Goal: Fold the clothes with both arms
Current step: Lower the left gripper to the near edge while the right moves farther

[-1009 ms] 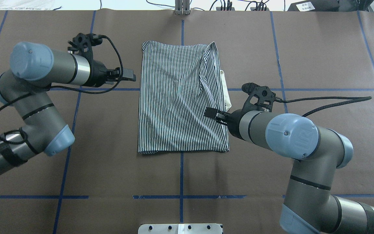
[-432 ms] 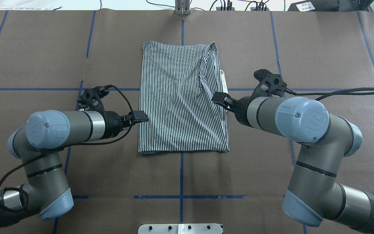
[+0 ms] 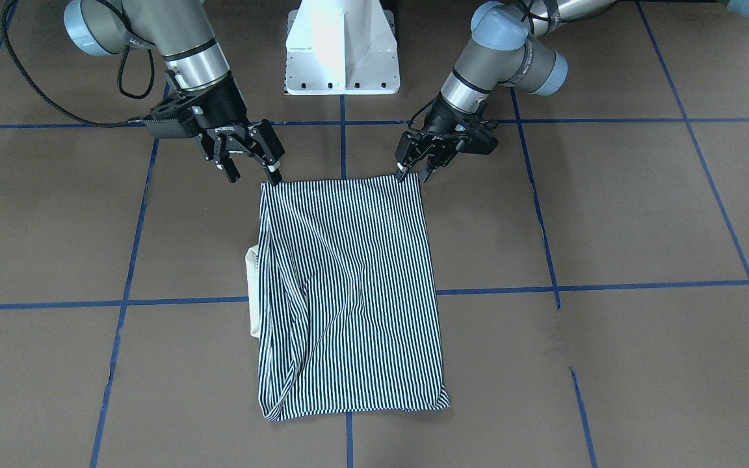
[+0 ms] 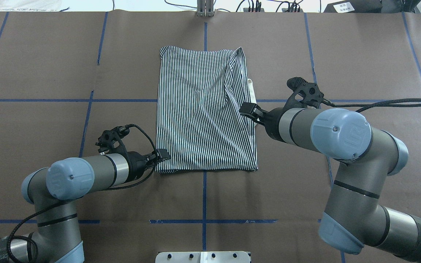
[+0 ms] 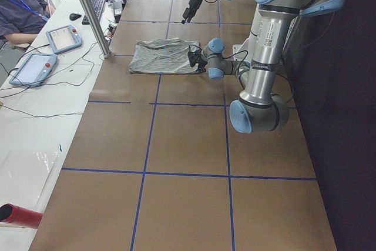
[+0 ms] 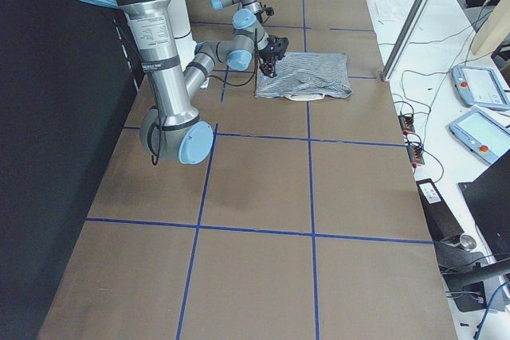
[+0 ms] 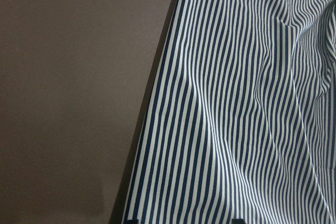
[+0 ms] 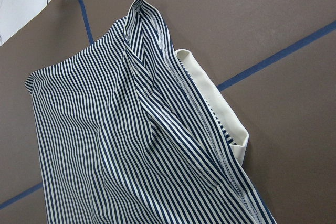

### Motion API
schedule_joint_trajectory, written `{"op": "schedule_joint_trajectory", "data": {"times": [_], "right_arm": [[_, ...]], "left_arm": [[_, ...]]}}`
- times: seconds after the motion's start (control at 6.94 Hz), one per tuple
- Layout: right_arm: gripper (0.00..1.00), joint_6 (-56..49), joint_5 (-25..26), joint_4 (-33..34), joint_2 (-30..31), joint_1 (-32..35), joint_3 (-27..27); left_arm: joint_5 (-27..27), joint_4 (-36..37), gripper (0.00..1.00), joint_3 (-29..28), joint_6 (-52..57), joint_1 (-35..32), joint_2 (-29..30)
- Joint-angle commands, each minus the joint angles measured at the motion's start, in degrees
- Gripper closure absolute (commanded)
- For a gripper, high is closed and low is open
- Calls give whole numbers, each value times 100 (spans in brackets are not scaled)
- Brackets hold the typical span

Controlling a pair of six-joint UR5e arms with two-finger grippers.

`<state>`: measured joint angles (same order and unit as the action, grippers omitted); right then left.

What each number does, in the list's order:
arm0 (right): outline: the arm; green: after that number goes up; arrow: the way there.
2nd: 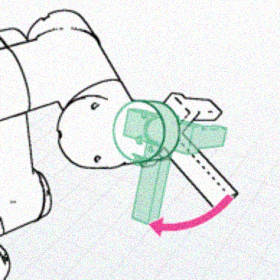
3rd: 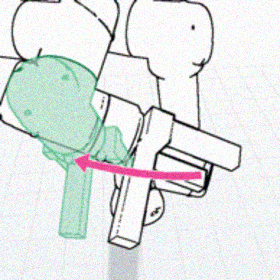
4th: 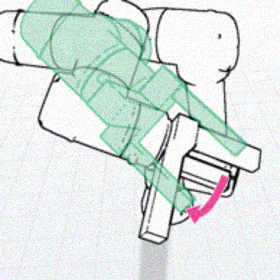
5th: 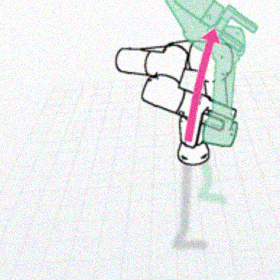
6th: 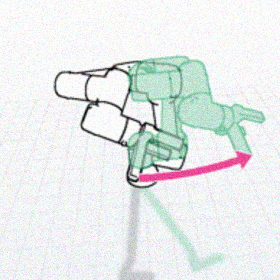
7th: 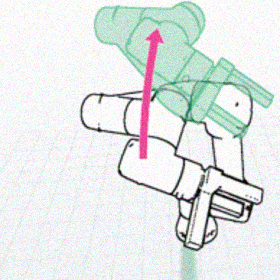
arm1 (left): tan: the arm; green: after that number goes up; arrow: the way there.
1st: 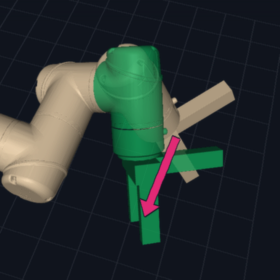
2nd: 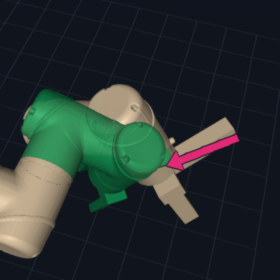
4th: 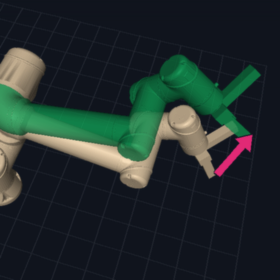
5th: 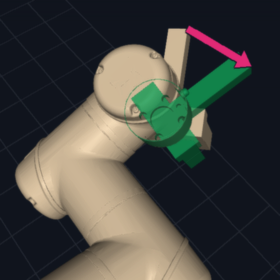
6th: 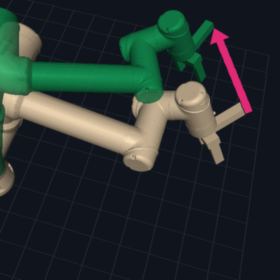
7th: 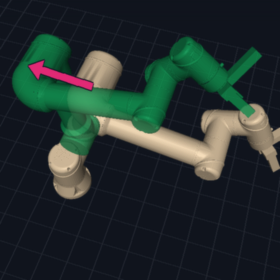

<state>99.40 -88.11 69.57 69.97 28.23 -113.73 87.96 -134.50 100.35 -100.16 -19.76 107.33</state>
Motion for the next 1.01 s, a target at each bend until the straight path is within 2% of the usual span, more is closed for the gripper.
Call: {"op": "schedule_joint_trajectory", "data": {"times": [0.0, 0.86], "right_arm": [[1, 9, 21, -5, 8, -1, 9], [1, 9, 30, 4, 8, -1, 44]], "left_arm": [[-24, 11, 34, -68, -12, 42, -19], [-7, -6, 35, -270, -3, 130, 78]]}}
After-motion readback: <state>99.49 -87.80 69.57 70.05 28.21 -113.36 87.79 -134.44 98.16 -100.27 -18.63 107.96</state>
